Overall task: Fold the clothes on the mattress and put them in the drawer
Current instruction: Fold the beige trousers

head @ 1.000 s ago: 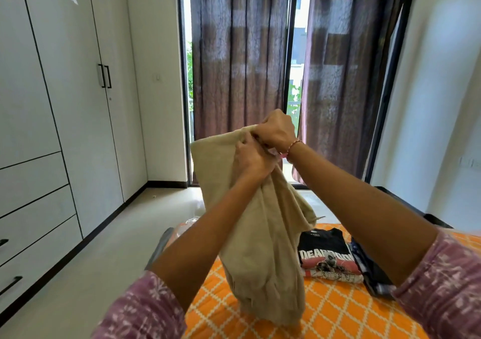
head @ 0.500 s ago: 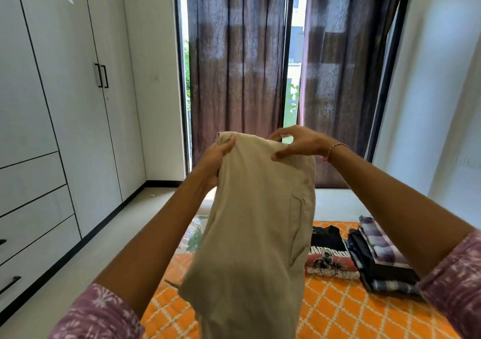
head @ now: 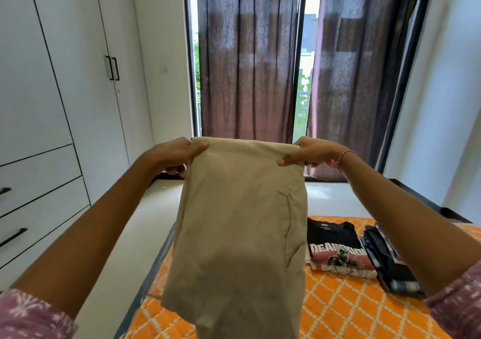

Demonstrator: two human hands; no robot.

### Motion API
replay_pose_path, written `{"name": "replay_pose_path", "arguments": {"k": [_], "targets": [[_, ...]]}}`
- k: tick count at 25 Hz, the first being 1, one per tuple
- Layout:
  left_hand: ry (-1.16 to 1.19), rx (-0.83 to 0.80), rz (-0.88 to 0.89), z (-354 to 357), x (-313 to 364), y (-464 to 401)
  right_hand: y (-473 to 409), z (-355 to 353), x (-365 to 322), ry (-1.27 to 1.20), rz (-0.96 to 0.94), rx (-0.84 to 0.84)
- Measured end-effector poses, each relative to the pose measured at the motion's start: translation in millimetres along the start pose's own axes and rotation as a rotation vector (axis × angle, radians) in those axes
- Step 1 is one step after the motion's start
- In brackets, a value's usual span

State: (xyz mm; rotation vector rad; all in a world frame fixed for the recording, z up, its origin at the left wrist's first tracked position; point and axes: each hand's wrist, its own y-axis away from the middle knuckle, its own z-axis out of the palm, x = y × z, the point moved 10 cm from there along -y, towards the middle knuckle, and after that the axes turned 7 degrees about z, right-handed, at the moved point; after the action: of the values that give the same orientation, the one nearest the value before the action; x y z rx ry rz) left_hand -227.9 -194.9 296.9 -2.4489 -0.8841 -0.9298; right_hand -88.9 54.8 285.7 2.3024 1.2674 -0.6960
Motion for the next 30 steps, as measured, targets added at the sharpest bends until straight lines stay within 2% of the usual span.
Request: {"name": "replay_pose_path", "arguments": {"k": [2, 4, 6, 8, 10, 13, 16, 18, 20, 22, 26, 30], "targets": [[0.329, -0.004, -0.171, 7, -18, -7, -17, 8, -11, -0.113, 0.028, 0.011], [0.626, 0.016, -0.219, 17, -24, -19, -34, 19, -16, -0.361, 0.078, 0.023], [0.61, 0.122, -0.086, 7, -22, -38, -50, 7, -26, -0.455, 0.02, 0.217], [0.557, 0.258, 0.122, -19, -9, -56, -57, -22, -51, -0.388, -0.141, 0.456], [0.553, 0.338, 0.258, -41, 4, -65, -47, -47, -76, -0.361, -0.306, 0.635], [0.572, 0.405, 0.356, -46, 4, -66, -21, -50, -75, -0.406, -0.454, 0.796], [0.41, 0.345, 0.346, 21, -48, -41, 10, 17, -12, -0.301, -0.446, 0.88], [0.083, 0.208, 0.288, 96, -103, -12, 27, 94, 59, -0.267, -0.344, 0.803], [-0.263, 0.02, 0.205, 178, -157, 29, 45, 178, 134, -0.279, -0.151, 0.611], [-0.525, -0.115, 0.306, 245, -184, 74, 67, 252, 188, -0.115, -0.009, 0.417], [-0.577, -0.347, 0.429, 325, -212, 133, 104, 325, 212, 0.461, -0.102, 0.198], [-0.744, -0.498, 0.459, 351, -202, 169, 116, 356, 240, 0.598, 0.074, -0.149]]}}
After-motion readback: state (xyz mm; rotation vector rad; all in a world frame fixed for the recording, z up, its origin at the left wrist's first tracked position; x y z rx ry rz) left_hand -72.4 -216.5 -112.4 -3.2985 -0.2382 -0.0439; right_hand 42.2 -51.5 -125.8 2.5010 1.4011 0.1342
